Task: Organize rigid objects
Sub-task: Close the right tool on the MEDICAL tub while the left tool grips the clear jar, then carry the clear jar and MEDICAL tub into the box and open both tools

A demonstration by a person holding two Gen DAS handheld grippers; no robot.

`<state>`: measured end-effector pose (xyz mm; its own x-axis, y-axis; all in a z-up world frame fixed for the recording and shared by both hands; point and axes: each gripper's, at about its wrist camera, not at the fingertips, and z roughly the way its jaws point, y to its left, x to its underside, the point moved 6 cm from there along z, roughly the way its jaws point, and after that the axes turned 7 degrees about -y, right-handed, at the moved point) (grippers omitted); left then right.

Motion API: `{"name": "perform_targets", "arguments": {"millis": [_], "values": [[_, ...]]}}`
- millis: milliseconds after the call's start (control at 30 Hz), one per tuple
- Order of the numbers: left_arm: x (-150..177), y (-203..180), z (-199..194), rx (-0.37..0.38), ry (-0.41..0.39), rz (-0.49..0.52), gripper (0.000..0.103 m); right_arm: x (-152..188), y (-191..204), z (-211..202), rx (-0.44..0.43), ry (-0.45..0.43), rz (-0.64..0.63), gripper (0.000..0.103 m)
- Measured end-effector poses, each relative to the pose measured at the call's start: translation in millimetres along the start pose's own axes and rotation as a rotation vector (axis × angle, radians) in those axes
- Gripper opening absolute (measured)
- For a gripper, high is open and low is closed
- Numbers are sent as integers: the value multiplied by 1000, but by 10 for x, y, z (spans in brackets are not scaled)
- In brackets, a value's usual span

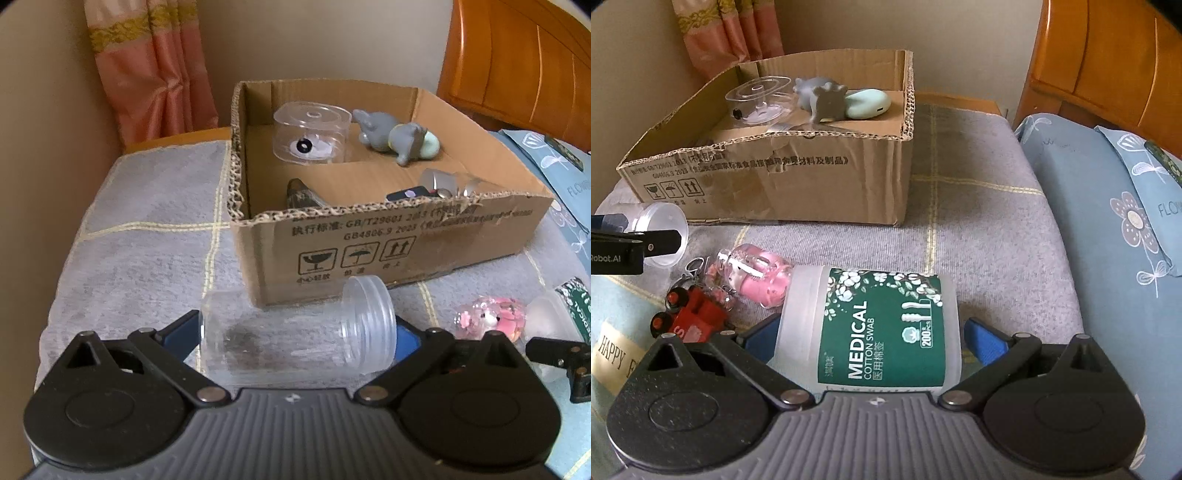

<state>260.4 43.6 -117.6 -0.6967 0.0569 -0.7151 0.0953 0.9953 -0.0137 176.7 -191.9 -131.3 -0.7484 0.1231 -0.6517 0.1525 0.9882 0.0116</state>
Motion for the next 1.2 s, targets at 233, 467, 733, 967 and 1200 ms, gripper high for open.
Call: {"name": "perform_targets", "arguments": {"millis": [233,467,733,967,1200], "values": [[-16,-2,24,28,18,-2,94,-10,23,-3,-36,7,-41,88],[-12,-18,-24,44,21,33,91,-8,50,-35,-58,8,-109,88],[12,-19,-216,50,29,56,91,-17,-47,-157,-104,-5,-131,88],[23,-78,-502,62,32,121,91,-17,-141,-318,-140,-7,-126,88],[4,-157,-803,98,49,181,91,-62,-96,-560,-180,-25,-181,88]]}}
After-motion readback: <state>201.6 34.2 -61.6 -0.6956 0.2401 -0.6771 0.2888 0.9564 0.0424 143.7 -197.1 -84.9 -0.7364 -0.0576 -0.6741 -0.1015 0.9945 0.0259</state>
